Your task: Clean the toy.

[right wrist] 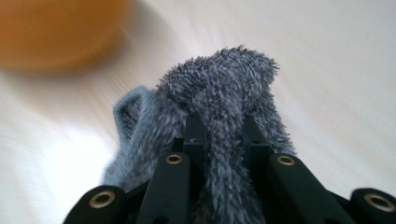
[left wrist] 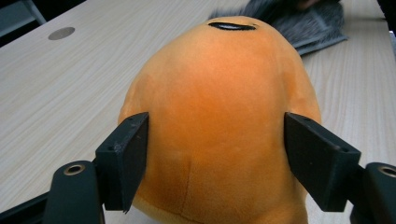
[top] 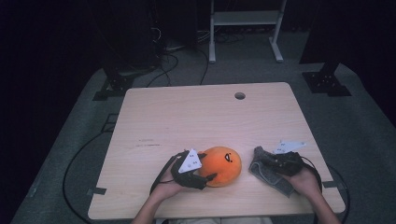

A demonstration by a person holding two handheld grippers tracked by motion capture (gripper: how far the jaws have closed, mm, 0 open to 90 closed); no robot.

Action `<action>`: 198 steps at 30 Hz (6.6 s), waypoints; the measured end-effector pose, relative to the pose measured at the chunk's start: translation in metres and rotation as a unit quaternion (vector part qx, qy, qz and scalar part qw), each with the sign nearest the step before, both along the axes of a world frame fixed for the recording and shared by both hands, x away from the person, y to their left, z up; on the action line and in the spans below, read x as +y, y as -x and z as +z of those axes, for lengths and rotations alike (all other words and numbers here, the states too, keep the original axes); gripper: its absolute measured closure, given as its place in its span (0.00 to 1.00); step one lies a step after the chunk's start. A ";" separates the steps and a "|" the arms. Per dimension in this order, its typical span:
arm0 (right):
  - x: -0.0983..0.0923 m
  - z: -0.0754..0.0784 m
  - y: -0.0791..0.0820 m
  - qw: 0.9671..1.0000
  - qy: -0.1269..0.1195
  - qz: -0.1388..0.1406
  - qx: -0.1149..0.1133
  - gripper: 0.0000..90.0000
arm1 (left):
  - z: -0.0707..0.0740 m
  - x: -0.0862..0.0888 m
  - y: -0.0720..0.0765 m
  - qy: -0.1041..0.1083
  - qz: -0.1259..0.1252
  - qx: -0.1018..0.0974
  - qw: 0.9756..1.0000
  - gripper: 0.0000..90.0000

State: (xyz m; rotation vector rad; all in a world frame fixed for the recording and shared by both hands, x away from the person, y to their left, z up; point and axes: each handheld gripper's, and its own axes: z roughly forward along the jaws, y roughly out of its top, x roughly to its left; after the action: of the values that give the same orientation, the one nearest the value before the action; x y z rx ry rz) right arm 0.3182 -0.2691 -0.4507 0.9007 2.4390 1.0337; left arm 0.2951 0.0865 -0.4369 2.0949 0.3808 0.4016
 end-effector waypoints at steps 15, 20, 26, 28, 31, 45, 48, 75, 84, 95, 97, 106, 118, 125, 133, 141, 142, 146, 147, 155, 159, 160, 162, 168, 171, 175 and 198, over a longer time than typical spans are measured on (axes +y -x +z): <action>0.091 0.033 0.033 0.988 -0.036 0.117 -0.092 0.61 | -0.004 -0.016 -0.003 0.009 0.001 0.002 1.000 0.37; 0.089 0.032 0.034 0.990 -0.047 0.102 -0.091 0.77 | -0.006 -0.017 0.000 0.007 -0.003 -0.005 1.000 0.36; 0.068 0.022 0.028 0.991 -0.067 0.087 -0.075 0.83 | -0.007 -0.014 -0.002 0.019 0.000 0.001 1.000 0.35; 0.060 0.017 0.027 0.993 -0.062 0.069 -0.071 0.83 | -0.009 -0.012 -0.003 0.026 0.002 0.005 1.000 0.34; 0.049 0.012 0.024 0.996 -0.042 0.047 -0.057 0.83 | -0.010 -0.009 -0.003 0.026 0.003 0.006 1.000 0.34; 0.049 0.010 0.021 0.996 -0.070 0.040 -0.030 0.83 | -0.012 -0.005 -0.004 0.032 0.014 0.009 0.999 0.32; 0.049 0.016 0.025 0.995 -0.081 0.040 -0.047 0.83 | -0.012 -0.004 -0.004 0.032 0.014 0.011 0.999 0.32; 0.051 0.012 0.026 0.994 -0.084 0.045 -0.050 0.84 | -0.014 -0.002 -0.006 0.037 0.012 0.018 0.999 0.31; 0.055 0.012 0.023 0.995 -0.064 0.044 -0.064 0.84 | -0.015 -0.001 -0.008 0.041 0.014 0.022 0.999 0.30; 0.056 0.011 0.022 0.995 -0.070 0.044 -0.055 0.84 | -0.015 -0.002 -0.008 0.041 0.016 0.019 0.999 0.30; 0.050 0.009 0.023 0.995 -0.074 0.040 -0.052 0.84 | -0.016 -0.001 -0.008 0.044 0.018 0.019 0.999 0.30; 0.076 0.020 0.037 0.990 -0.061 0.085 -0.099 0.82 | -0.018 -0.004 -0.007 0.051 0.029 0.015 0.998 0.29; 0.084 0.022 0.032 0.985 -0.088 0.101 -0.111 0.65 | -0.020 -0.006 -0.002 0.040 0.029 -0.006 0.999 0.28; 0.077 0.020 0.024 0.987 -0.090 0.091 -0.095 0.83 | -0.018 -0.004 -0.004 0.043 0.026 0.002 0.999 0.28; 0.058 0.015 0.020 0.993 -0.063 0.052 -0.081 0.85 | -0.017 -0.005 -0.005 0.040 0.026 0.004 0.999 0.24; 0.074 0.024 0.033 0.986 -0.076 0.094 -0.112 0.85 | -0.015 -0.002 -0.006 0.023 0.027 0.008 0.999 0.23; 0.072 0.023 0.031 0.987 -0.074 0.091 -0.106 0.85 | -0.015 -0.002 -0.006 0.023 0.026 0.006 0.999 0.23; 0.060 0.019 0.025 0.992 -0.059 0.066 -0.089 0.85 | -0.015 -0.004 -0.006 0.024 0.029 0.002 0.999 0.23; 0.060 0.020 0.027 0.992 -0.050 0.065 -0.097 0.85 | -0.016 -0.004 -0.006 0.024 0.031 0.000 0.999 0.22; 0.082 0.025 0.037 0.985 -0.042 0.111 -0.122 0.85 | -0.017 -0.004 -0.006 0.027 0.029 0.003 0.999 0.23; 0.075 0.020 0.030 0.989 -0.039 0.088 -0.110 0.85 | -0.017 -0.007 -0.006 0.030 0.029 0.001 0.999 0.24; 0.075 0.020 0.031 0.989 -0.030 0.086 -0.114 0.85 | -0.017 -0.007 -0.006 0.033 0.029 0.001 0.999 0.24; 0.076 0.020 0.033 0.989 -0.036 0.085 -0.115 0.85 | -0.018 -0.006 -0.006 0.033 0.031 0.000 0.999 0.23; 0.073 0.026 0.030 0.986 -0.109 0.099 -0.081 0.85 | -0.019 -0.004 -0.007 0.034 0.032 0.008 0.999 0.23; 0.072 0.024 0.027 0.988 -0.094 0.089 -0.083 0.85 | -0.018 -0.005 -0.006 0.033 0.033 0.007 0.999 0.23; 0.065 0.024 0.022 0.991 -0.093 0.062 -0.075 0.85 | -0.017 -0.007 -0.004 0.027 0.032 0.009 0.999 0.24; 0.069 0.025 0.011 0.992 -0.097 0.025 -0.075 0.86 | -0.014 -0.015 -0.001 0.027 0.024 0.009 0.999 0.23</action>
State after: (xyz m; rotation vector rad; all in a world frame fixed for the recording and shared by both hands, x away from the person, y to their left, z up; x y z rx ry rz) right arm 0.3067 -0.1997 -0.4258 0.7909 2.2764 1.3256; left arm 0.2959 0.0719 -0.4510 2.0412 0.4474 0.3966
